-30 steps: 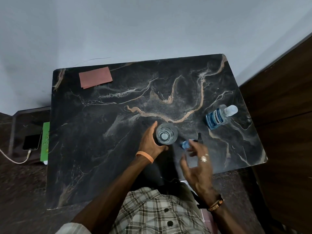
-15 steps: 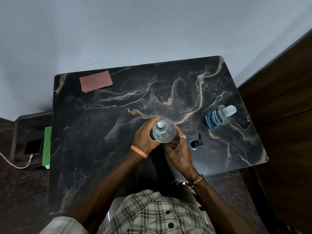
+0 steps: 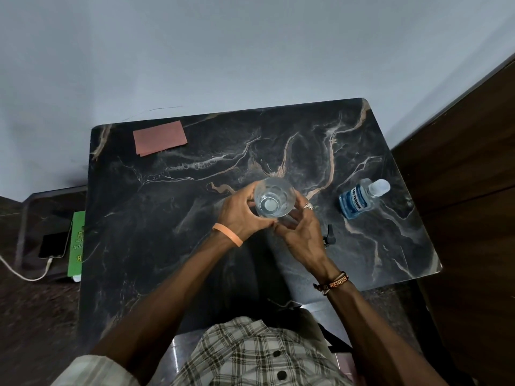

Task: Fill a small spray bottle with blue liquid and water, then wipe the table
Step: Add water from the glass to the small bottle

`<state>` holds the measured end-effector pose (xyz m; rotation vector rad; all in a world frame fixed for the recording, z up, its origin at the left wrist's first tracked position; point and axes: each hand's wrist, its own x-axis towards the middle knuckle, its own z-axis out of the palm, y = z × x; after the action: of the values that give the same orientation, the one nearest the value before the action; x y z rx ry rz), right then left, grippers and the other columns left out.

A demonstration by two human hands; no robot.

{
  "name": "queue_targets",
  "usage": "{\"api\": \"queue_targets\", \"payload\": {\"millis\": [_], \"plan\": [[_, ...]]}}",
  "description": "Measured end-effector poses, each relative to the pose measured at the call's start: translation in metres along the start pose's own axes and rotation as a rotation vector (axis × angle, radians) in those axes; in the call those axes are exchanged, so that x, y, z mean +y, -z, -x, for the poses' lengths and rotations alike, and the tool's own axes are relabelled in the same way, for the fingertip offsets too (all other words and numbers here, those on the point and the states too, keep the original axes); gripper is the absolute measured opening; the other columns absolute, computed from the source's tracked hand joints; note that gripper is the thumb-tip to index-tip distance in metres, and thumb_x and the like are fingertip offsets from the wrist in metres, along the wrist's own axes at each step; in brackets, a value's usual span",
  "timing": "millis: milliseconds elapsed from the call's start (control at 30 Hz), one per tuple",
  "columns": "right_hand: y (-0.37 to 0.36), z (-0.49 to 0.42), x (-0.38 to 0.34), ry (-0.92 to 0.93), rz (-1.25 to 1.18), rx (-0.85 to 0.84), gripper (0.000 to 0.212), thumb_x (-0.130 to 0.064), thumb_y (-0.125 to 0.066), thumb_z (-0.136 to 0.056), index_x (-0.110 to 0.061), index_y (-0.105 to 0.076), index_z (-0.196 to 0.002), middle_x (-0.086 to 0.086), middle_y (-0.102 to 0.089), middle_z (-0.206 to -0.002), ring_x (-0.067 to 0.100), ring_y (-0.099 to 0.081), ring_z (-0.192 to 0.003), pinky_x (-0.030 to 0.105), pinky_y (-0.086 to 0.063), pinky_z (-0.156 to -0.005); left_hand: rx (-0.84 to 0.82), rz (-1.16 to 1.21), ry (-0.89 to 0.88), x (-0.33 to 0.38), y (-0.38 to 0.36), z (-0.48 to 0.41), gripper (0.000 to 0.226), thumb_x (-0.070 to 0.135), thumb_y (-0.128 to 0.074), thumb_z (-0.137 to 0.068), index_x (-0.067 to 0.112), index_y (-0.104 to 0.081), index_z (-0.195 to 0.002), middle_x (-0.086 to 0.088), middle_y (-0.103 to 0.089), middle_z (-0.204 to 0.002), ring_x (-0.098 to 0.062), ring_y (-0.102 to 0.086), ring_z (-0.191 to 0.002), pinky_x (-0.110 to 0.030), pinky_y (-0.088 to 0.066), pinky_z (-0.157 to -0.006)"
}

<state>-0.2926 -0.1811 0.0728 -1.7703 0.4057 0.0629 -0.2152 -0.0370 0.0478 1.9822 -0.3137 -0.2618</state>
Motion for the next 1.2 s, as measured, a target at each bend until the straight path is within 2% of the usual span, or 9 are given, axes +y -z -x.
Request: {"api": "queue_targets", "payload": {"millis": [167, 300, 467, 633, 900, 1000, 1067, 1133, 1200], "plan": [[0.003, -0.004, -0.003, -0.029, -0.142, 0.022, 0.068, -0.009, -0.083, -0.069, -0.043, -0.050, -0.119, -0.016, -0.067, -0.118, 0.005, -0.065, -0.112, 0.029, -0.055, -0.093, -0.054, -0.148, -0.091, 0.006, 0.004, -0.009, 0.086, 0.037, -0.089, -0.054, 0.024, -0.055, -0.131, 0.007, -0.068, -0.117, -0.007, -0.064, -0.105, -0.030, -0.054, -0.090], [0.003, -0.005, -0.007, -0.038, -0.196, 0.029, 0.067, -0.001, -0.082, -0.073, -0.037, -0.050, -0.118, -0.006, -0.066, -0.122, 0.008, -0.066, -0.111, 0.031, -0.056, -0.093, -0.047, -0.172, -0.162, 0.011, 0.007, -0.014, 0.089, 0.028, -0.090, -0.054, 0.019, -0.053, -0.135, 0.000, -0.064, -0.126, -0.014, -0.060, -0.114, -0.038, -0.053, -0.093], [0.004, -0.005, -0.008, -0.028, -0.171, 0.038, 0.067, -0.006, -0.084, -0.072, -0.040, -0.049, -0.117, -0.009, -0.065, -0.122, 0.005, -0.064, -0.111, 0.028, -0.056, -0.092, -0.042, -0.151, -0.152, 0.011, 0.005, -0.015, 0.088, 0.024, -0.090, -0.053, 0.019, -0.054, -0.133, 0.000, -0.064, -0.125, -0.013, -0.061, -0.113, -0.037, -0.054, -0.092], [0.006, -0.008, -0.011, -0.005, -0.010, 0.062, 0.074, -0.024, -0.085, -0.072, -0.045, -0.043, -0.128, -0.021, -0.058, -0.122, 0.000, -0.059, -0.112, 0.021, -0.055, -0.087, -0.012, 0.060, 0.014, 0.010, 0.002, -0.013, 0.089, 0.032, -0.095, -0.048, 0.019, -0.059, -0.128, 0.004, -0.070, -0.112, -0.006, -0.067, -0.100, -0.030, -0.058, -0.085], [0.006, -0.014, -0.007, 0.000, 0.027, 0.063, 0.079, -0.019, -0.083, -0.070, -0.037, -0.039, -0.134, -0.020, -0.058, -0.120, -0.006, -0.059, -0.110, 0.008, -0.051, -0.078, -0.015, 0.089, 0.023, 0.004, -0.003, -0.017, 0.087, 0.034, -0.096, -0.046, 0.031, -0.058, -0.125, 0.012, -0.071, -0.106, -0.001, -0.068, -0.096, -0.026, -0.058, -0.083], [0.004, -0.018, -0.010, 0.005, 0.020, 0.065, 0.088, -0.017, -0.085, -0.070, -0.026, -0.036, -0.142, -0.020, -0.060, -0.118, -0.004, -0.062, -0.106, 0.009, -0.052, -0.079, -0.046, 0.105, 0.000, 0.007, -0.003, -0.023, 0.084, 0.030, -0.095, -0.049, 0.051, -0.054, -0.118, 0.022, -0.068, -0.105, 0.003, -0.065, -0.099, -0.022, -0.057, -0.084], [0.004, -0.022, -0.010, 0.029, 0.025, 0.065, 0.079, -0.020, -0.087, -0.071, -0.031, -0.045, -0.137, -0.021, -0.065, -0.114, -0.005, -0.064, -0.103, 0.010, -0.053, -0.078, -0.078, 0.110, -0.006, 0.007, -0.001, -0.029, 0.082, 0.025, -0.094, -0.052, 0.061, -0.051, -0.112, 0.021, -0.068, -0.108, 0.003, -0.064, -0.103, -0.022, -0.055, -0.087], [0.006, -0.029, -0.013, 0.044, 0.032, 0.066, 0.073, -0.023, -0.089, -0.070, -0.036, -0.050, -0.131, -0.019, -0.067, -0.114, -0.005, -0.065, -0.103, 0.013, -0.054, -0.079, -0.115, 0.114, -0.007, 0.007, 0.002, -0.037, 0.083, 0.021, -0.094, -0.052, 0.061, -0.052, -0.112, 0.020, -0.068, -0.109, 0.002, -0.064, -0.105, -0.021, -0.054, -0.088], [0.008, -0.037, -0.017, 0.051, 0.045, 0.060, 0.073, -0.024, -0.090, -0.068, -0.039, -0.051, -0.128, -0.016, -0.068, -0.114, -0.004, -0.065, -0.102, 0.019, -0.057, -0.083, -0.141, 0.134, 0.008, 0.006, 0.003, -0.045, 0.083, 0.019, -0.096, -0.049, 0.049, -0.056, -0.116, 0.015, -0.069, -0.109, -0.002, -0.066, -0.104, -0.022, -0.055, -0.086]]}}
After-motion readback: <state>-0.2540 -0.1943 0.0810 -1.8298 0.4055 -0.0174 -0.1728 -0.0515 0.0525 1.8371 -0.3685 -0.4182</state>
